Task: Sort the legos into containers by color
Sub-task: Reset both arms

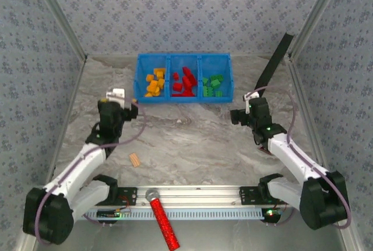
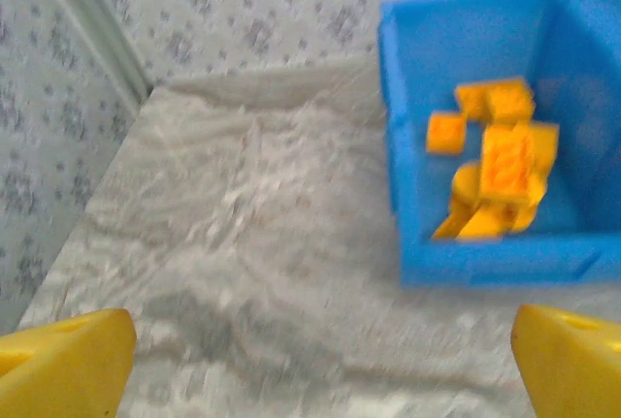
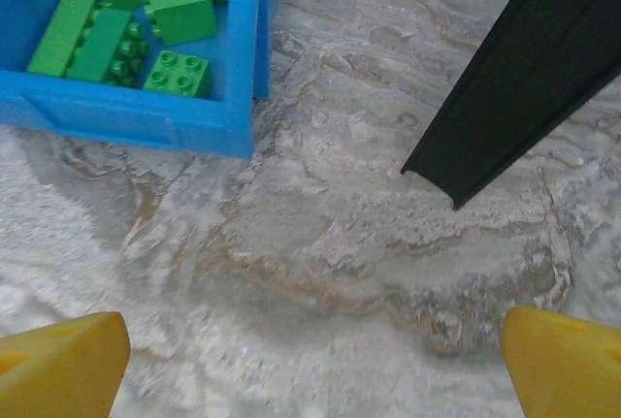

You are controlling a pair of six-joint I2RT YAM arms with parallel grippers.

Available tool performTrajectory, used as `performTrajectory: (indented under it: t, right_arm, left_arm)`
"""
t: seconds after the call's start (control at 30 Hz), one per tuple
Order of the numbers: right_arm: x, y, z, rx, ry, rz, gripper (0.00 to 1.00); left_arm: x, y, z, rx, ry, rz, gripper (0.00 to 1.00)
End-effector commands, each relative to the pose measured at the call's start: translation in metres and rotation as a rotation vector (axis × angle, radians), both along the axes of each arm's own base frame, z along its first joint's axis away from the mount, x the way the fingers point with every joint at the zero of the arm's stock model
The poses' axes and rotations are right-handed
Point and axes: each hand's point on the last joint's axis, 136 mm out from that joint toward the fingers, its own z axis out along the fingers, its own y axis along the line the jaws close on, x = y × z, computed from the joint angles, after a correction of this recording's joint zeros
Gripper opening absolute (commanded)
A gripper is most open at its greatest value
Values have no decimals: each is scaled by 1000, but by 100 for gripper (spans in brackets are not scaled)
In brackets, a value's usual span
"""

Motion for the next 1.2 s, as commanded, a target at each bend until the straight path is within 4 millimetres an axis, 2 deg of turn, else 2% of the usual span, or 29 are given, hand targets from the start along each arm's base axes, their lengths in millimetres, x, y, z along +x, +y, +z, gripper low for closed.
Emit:
performTrajectory:
  t: [0.0,0.1,0.17,0.23,0.33,0.4,0.47,0.5,0.57,0.6,0.67,0.77,0.87,1.17]
  right_arm:
    - [33,-1,16,-13,-170,5,100]
    - [42,-9,6,-61,-175,-9,100]
    - [44,-15,-2,-49,-209,-17,100]
    - [45,-25,-12,-1,-197,-38,100]
    - [42,-36,-25,30,-191,-67,100]
    - [41,-40,-24,37,-198,-61,100]
    - [37,-45,-20,23,-238,-65,100]
    - [34,-49,-16,14,-274,-74,100]
    - [31,-62,-12,15,-322,-110,100]
    - [32,-67,-14,26,-328,-113,100]
    - [39,-77,-23,83,-318,-139,100]
    - [53,-71,-42,108,-289,-91,100]
    - [59,-70,-49,104,-213,-92,100]
    - [60,-71,-47,100,-221,-99,100]
  left_arm:
    - [10,27,17,-30,-191,75,99]
    - [19,53,-20,-49,-120,137,99]
    - [26,58,-39,-63,-110,129,99]
    - [37,59,-51,-59,-93,120,99]
    - [52,49,-55,-79,-55,65,99]
    - [57,49,-65,-78,-27,69,99]
    - [59,47,-84,-77,-33,57,99]
    - [66,47,-81,-64,-69,55,99]
    - [65,52,-87,-91,18,75,99]
    - [68,53,-86,-99,-18,69,99]
    - [67,56,-90,-123,33,77,99]
    - [67,56,-89,-125,28,74,99]
    - [68,56,-89,-124,22,74,99]
    - [67,56,-89,-124,22,71,99]
